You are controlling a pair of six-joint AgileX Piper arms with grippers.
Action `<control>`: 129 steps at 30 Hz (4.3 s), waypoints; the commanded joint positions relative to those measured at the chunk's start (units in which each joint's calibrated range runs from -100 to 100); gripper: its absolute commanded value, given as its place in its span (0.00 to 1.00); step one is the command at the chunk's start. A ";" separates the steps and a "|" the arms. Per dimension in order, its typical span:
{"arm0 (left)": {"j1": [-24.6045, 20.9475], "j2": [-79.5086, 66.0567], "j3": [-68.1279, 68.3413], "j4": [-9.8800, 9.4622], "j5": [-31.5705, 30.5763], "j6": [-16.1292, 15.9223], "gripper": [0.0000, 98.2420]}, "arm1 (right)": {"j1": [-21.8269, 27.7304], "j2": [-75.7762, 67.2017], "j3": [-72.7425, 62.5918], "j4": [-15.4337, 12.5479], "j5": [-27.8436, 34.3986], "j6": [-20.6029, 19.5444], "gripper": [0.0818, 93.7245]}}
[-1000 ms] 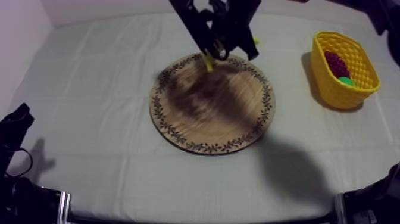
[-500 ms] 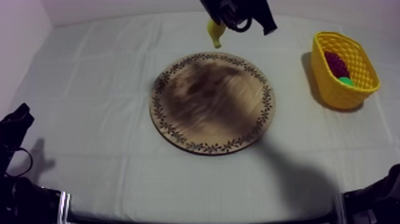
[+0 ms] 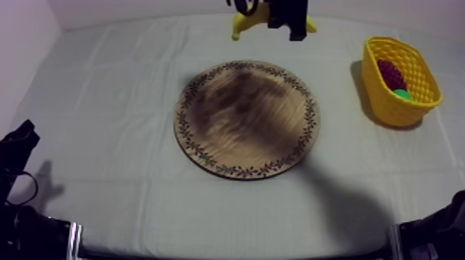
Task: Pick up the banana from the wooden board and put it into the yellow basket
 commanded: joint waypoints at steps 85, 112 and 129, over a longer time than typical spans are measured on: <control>0.01 0.00 -0.01 -0.01 0.00 0.00 0.00 | 28.50 -8.55 23.89 -3.70 -1.49 -22.30 0.90; 0.01 0.00 -0.01 -0.01 0.00 0.00 0.00 | 18.19 -61.58 68.44 -7.75 -28.10 -24.03 0.22; 0.01 0.00 -0.01 -0.01 0.00 0.00 0.00 | 15.48 -99.00 99.45 -25.37 -36.39 -8.91 0.00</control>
